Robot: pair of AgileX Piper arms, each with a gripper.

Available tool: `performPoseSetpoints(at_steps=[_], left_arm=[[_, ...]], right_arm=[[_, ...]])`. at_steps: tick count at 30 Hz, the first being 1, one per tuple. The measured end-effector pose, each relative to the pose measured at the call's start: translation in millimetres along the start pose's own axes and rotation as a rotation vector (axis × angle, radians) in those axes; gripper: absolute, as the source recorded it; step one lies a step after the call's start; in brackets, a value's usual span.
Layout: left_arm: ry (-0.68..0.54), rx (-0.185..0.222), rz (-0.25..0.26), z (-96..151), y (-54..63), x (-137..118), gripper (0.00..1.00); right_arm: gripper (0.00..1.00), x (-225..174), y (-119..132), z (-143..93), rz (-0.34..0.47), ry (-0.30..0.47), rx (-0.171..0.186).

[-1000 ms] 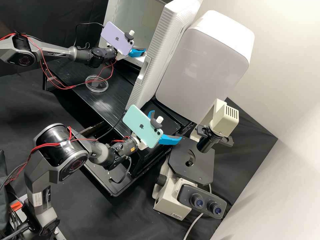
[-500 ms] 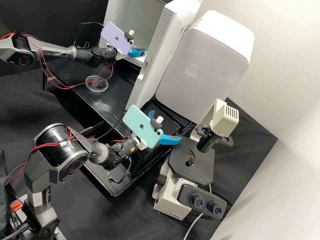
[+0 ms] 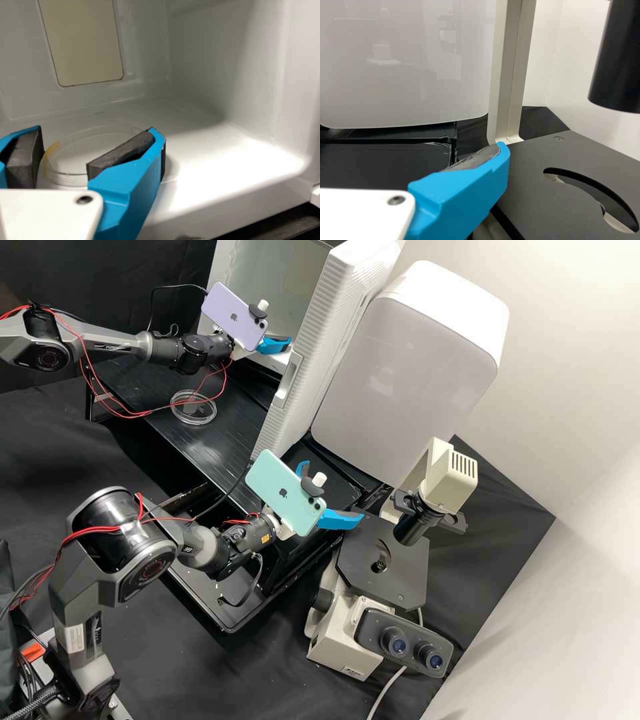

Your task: Place the petri dish in the incubator

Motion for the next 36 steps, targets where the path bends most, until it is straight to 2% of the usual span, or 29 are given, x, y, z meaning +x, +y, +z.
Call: performPoseSetpoints(at_steps=[14, 23, 27, 31, 36], left_arm=[[-0.005, 0.007, -0.011, -2, 1.7, -5, 1.00], [-0.021, 0.012, -0.014, -2, 9.6, -13, 1.00], [-0.028, 0.019, -0.017, -4, 17.4, -23, 1.00], [-0.046, 0.056, 0.002, -5, 22.1, -36, 1.00], [-0.130, 0.035, 0.025, 3, 28.4, -58, 1.00]], right_arm=[[1.00, 0, 0, 0, 0.000, 0.000, 0.000], [1.00, 0, 0, 0, 0.000, 0.000, 0.000], [1.00, 0, 0, 0, 0.000, 0.000, 0.000], [1.00, 0, 0, 0, 0.000, 0.000, 0.000], [1.00, 0, 0, 0, 0.000, 0.000, 0.000]])
